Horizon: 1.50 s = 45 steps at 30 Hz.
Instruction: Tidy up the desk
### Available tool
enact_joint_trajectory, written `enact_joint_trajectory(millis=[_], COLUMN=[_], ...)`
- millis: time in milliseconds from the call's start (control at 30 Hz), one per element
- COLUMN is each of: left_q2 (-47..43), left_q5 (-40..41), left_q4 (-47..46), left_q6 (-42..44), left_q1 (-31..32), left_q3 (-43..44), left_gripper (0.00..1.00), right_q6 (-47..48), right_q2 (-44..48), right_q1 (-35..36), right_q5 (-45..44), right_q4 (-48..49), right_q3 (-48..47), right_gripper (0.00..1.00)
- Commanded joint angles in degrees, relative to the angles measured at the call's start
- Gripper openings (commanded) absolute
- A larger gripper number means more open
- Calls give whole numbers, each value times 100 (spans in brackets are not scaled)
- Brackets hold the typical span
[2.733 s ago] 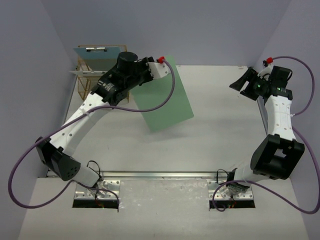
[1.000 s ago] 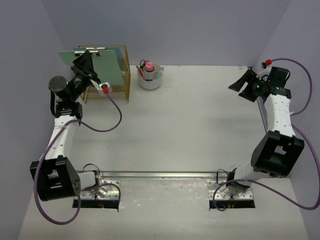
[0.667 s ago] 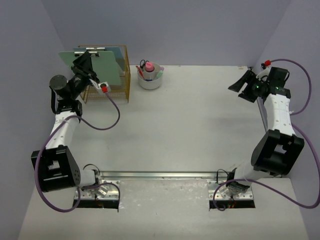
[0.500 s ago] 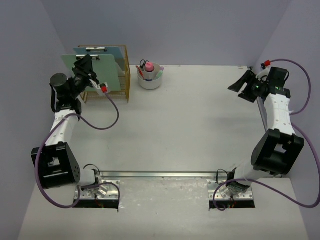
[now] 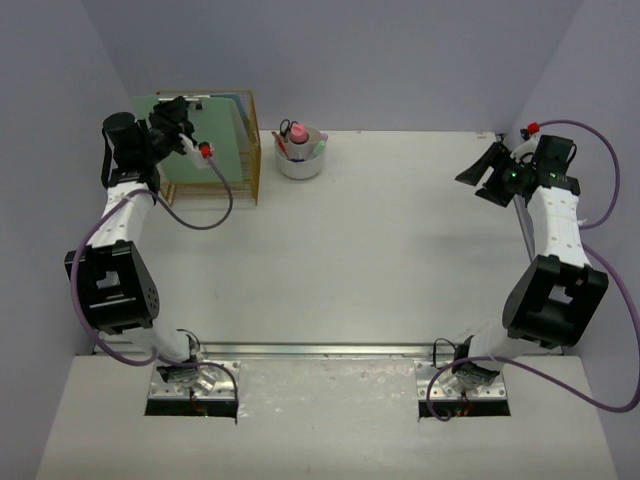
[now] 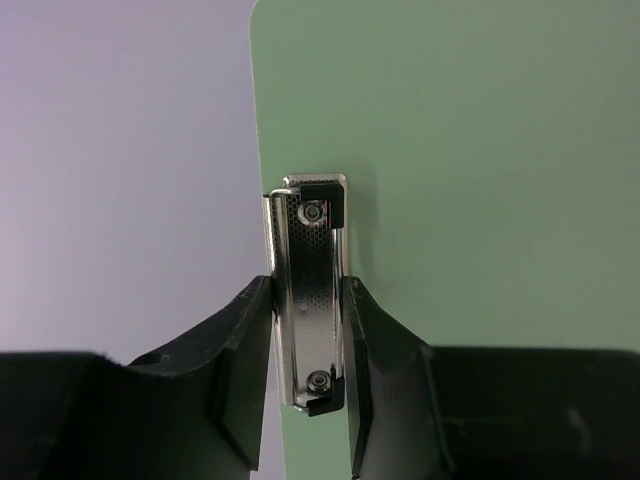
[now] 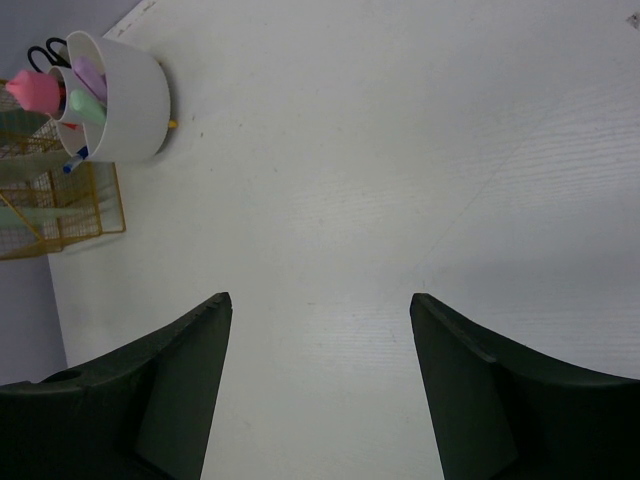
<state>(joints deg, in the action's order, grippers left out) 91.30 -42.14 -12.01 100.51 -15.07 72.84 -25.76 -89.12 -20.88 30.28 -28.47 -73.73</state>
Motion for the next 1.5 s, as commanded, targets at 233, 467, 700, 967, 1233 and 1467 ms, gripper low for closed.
enact_joint_trajectory(millis=[233,467,700,967,1233,1467], left_q2=[811,1260,1905,2553,2446,1298], left_q5=[-267,-38,90,275,142,-506], left_q4=[1012,1574,2906,3573,3013,2274], left_q6=[553,402,383,-204,-530,-534], left_q1=[-22,72,222,364,391,391], left_q3=[461,709,1600,2496,2455,1194], left_gripper=[80,85,85,86,100,100], right_q6=[-21,-17,-17,27,83,33], right_q2=[-75,-105,-163,-180,-123,-105], right_q1=[-21,-21,-21,-21,-21,-14], right_q5=[57,57,89,136,180,269], right_q4=[87,78,38,-36,-92,-65], right_q3=[-168,-176,-206,-238,-247,-249], right_gripper=[72,73,73,72,72,72])
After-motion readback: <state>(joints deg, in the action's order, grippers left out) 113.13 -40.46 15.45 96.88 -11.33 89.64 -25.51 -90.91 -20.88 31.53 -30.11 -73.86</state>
